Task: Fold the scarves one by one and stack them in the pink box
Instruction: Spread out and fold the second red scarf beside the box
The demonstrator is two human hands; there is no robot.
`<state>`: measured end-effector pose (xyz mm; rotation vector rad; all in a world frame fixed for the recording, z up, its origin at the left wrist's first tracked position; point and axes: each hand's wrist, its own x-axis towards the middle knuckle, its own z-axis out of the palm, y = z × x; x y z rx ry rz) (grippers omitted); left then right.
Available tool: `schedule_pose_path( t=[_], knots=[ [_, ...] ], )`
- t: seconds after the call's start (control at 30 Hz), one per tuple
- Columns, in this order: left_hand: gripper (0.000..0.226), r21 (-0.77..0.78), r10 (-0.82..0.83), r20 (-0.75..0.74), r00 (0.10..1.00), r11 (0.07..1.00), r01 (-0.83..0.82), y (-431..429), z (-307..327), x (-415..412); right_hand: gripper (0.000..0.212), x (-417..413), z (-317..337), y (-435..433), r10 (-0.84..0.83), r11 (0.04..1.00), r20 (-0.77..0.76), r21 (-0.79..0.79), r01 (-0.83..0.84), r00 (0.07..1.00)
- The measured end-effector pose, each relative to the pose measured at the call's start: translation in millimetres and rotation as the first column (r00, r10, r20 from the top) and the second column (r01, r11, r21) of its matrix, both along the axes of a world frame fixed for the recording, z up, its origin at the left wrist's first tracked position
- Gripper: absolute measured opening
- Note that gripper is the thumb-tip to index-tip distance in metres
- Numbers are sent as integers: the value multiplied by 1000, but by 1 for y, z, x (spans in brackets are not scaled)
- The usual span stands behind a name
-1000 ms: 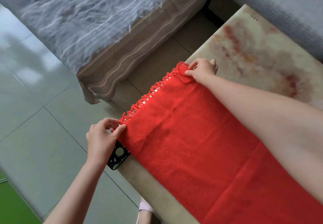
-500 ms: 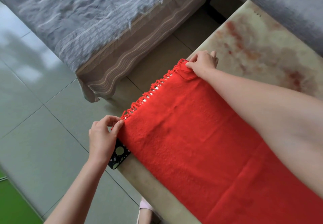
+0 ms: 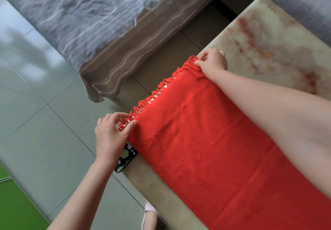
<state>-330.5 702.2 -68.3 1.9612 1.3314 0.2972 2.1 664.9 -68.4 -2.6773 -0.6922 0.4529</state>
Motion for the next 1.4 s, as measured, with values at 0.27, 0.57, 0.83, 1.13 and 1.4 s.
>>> schedule_pose_path(
  t=[0.27, 0.57, 0.83, 1.13, 1.4],
  knots=[
    [29, 84, -38, 12, 999, 996, 37, -4, -1, 1, 43, -3, 8, -5, 230, 971, -15, 68, -228, 973],
    [19, 154, -167, -13, 986, 974, 167, -11, -6, 3, 26, -20, 11, 13, 152, 977, -196, -116, -177, 969],
    [22, -44, -50, -75, 996, 998, 47, -4, -4, -7, 52, -6, 28, 32, 81, 991, -295, 130, -44, 952],
    [30, 222, -225, 17, 974, 951, 215, -14, 9, -8, 35, -15, 5, -59, 315, 945, -22, -80, -316, 949],
    [59, 195, -687, -317, 653, 627, 754, -87, -16, 6, 64, -30, 0, -141, 608, 770, 9, -251, -587, 794]
  ],
)
